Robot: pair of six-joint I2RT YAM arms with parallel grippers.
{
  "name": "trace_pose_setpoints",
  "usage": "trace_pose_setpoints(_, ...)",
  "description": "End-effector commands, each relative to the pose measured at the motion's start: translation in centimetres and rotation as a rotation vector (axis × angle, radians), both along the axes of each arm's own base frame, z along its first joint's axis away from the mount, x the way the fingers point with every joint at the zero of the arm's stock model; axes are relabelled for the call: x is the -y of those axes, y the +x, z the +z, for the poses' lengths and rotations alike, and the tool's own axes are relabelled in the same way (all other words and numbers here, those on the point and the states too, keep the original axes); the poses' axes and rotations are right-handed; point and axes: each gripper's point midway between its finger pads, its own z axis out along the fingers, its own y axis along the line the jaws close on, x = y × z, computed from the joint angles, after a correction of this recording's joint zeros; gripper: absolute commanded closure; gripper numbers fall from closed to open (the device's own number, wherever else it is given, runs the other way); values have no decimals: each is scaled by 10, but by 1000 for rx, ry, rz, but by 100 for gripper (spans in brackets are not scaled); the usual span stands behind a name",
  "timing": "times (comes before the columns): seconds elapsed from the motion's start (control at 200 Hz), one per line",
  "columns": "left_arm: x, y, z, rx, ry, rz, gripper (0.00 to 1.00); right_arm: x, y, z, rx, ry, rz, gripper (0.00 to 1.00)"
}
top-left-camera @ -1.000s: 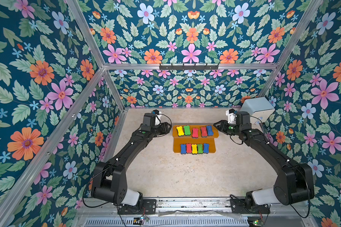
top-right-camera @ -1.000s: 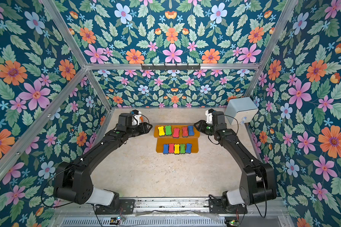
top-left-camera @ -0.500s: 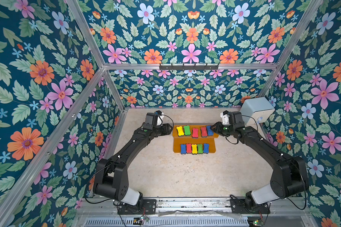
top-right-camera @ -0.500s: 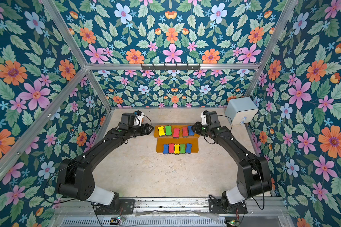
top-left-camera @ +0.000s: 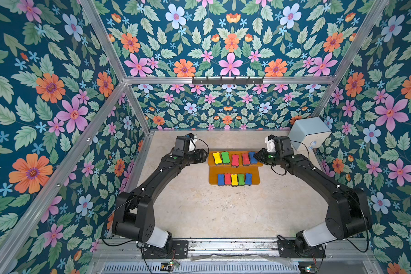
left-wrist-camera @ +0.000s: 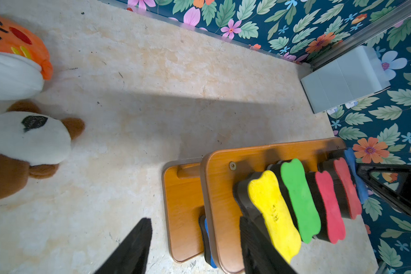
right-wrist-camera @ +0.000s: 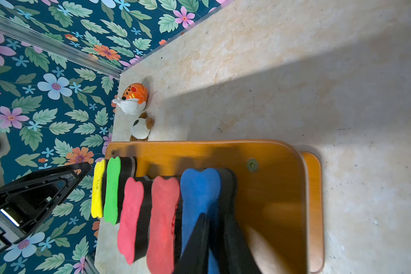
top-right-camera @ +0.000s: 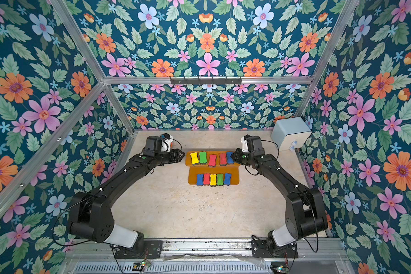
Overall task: Remove the whiteboard erasers from the shelf
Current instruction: Pick up the whiteboard eraser from the shelf.
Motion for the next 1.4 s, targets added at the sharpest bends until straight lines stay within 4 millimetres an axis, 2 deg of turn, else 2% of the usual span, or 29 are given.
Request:
trace_pose_setpoints(0.0,-3,0,1,7,29,-2,36,7,-5,-9,-26,-33,-18,88)
trace_pose_setpoints(0.29,-6,-3,1,3,42,1,37,8,-8,1,-3,8,-50,100)
trace_pose_setpoints(0.475,-9,-6,1,7,49,5,37,13,-9,20,35,34,-92,100)
trace_pose_setpoints(0.655,-10,-9,0,11,39,13,37,24,-29,38,65,57,-153,100)
trace_pose_setpoints(0.76,-10,-12,1,13,33,15,38,29,-56,35,58,49,-190,100)
trace_pose_setpoints(0.845,-9,-14,3,18,19,14,38,26,-85,23,27,52,-207,100)
trace_pose_setpoints(1.17,-2,-20,7,23,-14,-7,38,1,-211,-50,-162,63,-213,100)
trace_pose_setpoints(1.285,0,-21,7,22,-15,-8,38,-6,-243,-76,-220,52,-209,100)
trace_pose_setpoints(1.395,0,-22,6,20,-15,-9,38,-10,-263,-99,-262,30,-212,100)
